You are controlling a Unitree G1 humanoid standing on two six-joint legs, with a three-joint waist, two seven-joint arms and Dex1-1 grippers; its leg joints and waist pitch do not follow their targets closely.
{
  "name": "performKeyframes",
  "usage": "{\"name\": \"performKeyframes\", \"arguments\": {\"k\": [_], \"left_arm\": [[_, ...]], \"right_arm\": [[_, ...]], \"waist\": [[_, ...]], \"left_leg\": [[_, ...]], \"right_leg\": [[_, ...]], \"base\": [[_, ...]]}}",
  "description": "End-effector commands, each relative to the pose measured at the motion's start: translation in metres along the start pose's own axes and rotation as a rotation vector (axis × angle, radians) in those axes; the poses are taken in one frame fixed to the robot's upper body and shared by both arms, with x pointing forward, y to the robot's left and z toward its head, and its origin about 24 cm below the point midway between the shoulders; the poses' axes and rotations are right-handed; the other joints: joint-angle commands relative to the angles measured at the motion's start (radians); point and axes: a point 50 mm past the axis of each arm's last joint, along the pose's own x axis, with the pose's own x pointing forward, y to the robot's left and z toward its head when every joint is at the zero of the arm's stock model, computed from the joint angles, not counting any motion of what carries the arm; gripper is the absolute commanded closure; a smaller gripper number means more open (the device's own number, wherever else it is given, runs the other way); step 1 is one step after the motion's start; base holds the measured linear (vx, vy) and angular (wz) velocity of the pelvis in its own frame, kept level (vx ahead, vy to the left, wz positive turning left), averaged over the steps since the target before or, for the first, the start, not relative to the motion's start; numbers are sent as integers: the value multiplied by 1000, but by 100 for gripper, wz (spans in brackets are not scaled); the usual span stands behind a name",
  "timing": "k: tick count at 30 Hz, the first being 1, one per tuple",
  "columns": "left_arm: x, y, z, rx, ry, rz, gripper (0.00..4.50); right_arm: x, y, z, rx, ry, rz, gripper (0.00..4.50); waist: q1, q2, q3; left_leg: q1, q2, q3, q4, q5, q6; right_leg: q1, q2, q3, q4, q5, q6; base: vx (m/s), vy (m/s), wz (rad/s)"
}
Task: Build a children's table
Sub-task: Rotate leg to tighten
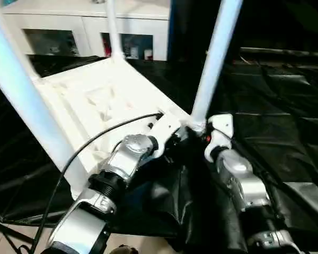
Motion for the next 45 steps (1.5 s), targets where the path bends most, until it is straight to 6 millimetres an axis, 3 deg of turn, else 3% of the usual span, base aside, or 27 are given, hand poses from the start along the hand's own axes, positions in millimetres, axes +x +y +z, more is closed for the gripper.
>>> {"name": "performKeyframes", "arguments": {"k": [1, 7, 8, 10, 15, 22, 34, 36, 39, 41, 45], "left_arm": [[-7, 5, -12, 10, 29, -37, 450], [-28, 8, -16, 96, -9, -201, 450], [-28, 8, -16, 96, -9, -201, 450], [-46, 8, -23, 153, -3, -340, 450], [-63, 4, -26, 176, -9, -478, 450], [-73, -4, -23, 181, -24, -566, 450], [-75, -6, -24, 184, -17, -574, 450], [-75, -6, -23, 184, -15, -572, 450], [-75, -6, -24, 185, -11, -570, 450], [-75, -5, -24, 185, -8, -571, 450], [-75, -6, -25, 186, -4, -575, 450]], "right_arm": [[-8, -5, 14, -56, -29, 86, 34], [-34, -24, 24, -206, 28, 251, 4], [-34, -24, 24, -206, 28, 251, 4], [-53, -36, 32, -292, 68, 352, 4], [-68, -37, 36, -333, 130, 462, 4], [-71, -26, 24, -313, 194, 554, 4], [-63, -17, 20, -292, 210, 610, 4], [-63, -16, 20, -290, 214, 616, 29], [-61, -16, 20, -280, 205, 610, 29], [-61, -15, 20, -275, 197, 614, 66], [-61, -14, 20, -268, 196, 619, 92]], "waist": [[3, -18, -56], [8, -18, -56], [9, -17, -58], [12, -16, -59], [18, -9, -56], [23, -12, -54], [25, -13, -59], [25, -12, -58], [25, -11, -58], [25, -11, -59], [26, -10, -61]], "left_leg": [[20, 83, -45, -79, -227, 40], [17, 87, -43, -72, -164, 88], [17, 87, -41, -70, -157, 90], [16, 89, -43, -70, -150, 96], [25, 94, -40, -71, -169, 92], [25, 94, -40, -75, -204, 57], [24, 90, -38, -66, -140, 73], [25, 90, -38, -66, -141, 74], [25, 89, -37, -65, -147, 73], [26, 89, -38, -65, -147, 71], [26, 89, -38, -63, -139, 72]], "right_leg": [[28, -90, 50, -89, -207, -194], [28, -91, 49, -79, -118, -212], [28, -90, 49, -76, -103, -220], [32, -90, 49, -72, -85, -226], [24, -88, 49, -67, -64, -255], [23, -92, 50, -68, -109, -257], [26, -89, 48, -59, -33, -263], [26, -89, 48, -59, -33, -264], [26, -89, 48, -60, -42, -266], [26, -88, 47, -59, -41, -268], [28, -88, 47, -56, -23, -269]], "base": [[0, 0, 0], [0, 0, 0], [0, 0, 0], [0, 0, 0], [0, 0, 0], [0, 0, 0], [0, 0, 0], [0, 0, 0], [0, 0, 0], [0, 0, 0], [0, 0, 0]]}}
